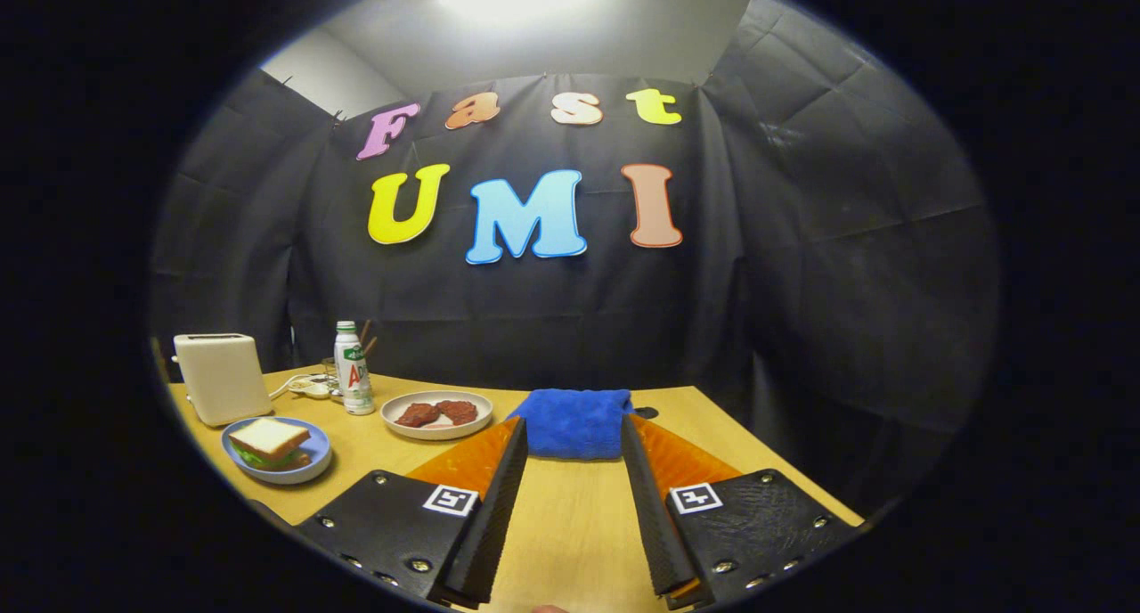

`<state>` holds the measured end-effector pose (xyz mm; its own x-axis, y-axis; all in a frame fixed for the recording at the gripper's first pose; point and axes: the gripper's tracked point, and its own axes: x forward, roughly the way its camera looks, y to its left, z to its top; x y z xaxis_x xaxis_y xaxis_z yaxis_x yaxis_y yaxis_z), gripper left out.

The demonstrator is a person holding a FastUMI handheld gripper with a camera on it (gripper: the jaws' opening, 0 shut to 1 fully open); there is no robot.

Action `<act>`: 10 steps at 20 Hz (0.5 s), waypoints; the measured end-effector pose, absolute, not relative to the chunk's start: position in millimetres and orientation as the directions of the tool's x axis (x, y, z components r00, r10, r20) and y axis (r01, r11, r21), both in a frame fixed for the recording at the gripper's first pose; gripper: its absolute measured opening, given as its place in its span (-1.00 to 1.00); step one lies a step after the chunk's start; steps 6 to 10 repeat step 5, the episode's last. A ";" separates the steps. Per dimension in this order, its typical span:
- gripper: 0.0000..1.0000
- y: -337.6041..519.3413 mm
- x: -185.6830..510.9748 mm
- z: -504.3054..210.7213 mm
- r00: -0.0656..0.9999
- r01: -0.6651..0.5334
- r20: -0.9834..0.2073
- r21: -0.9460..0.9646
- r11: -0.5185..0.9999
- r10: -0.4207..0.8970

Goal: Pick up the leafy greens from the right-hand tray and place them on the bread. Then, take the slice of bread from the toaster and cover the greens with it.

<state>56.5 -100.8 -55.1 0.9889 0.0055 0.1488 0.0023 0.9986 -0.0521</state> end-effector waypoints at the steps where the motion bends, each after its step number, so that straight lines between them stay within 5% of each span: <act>1: 0.28 -114.6 55.7 -50.7 0.988 0.006 0.157 -0.059 0.998 0.003; 10: 0.28 -170.7 53.4 -42.4 0.988 0.006 0.155 -0.041 0.999 0.000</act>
